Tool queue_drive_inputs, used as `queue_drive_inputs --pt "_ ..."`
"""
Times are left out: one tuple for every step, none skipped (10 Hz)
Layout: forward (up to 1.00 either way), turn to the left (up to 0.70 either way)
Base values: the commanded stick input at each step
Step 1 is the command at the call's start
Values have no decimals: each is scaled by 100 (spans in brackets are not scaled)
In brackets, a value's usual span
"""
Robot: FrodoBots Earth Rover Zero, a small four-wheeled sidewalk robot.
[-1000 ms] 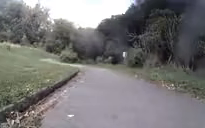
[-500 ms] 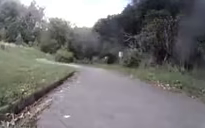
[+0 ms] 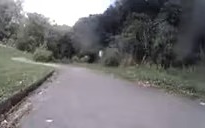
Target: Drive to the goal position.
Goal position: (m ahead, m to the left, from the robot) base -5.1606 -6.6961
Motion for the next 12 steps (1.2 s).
queue_drive_inputs --pt "0 -100" --pt "0 -100" --pt "0 -100" --pt "0 -100" --pt "0 -100" --pt "0 -100" --pt "0 -100" --pt "0 -100" --pt "0 -100" --pt "0 -100" --pt "0 -100" --pt "0 -100"
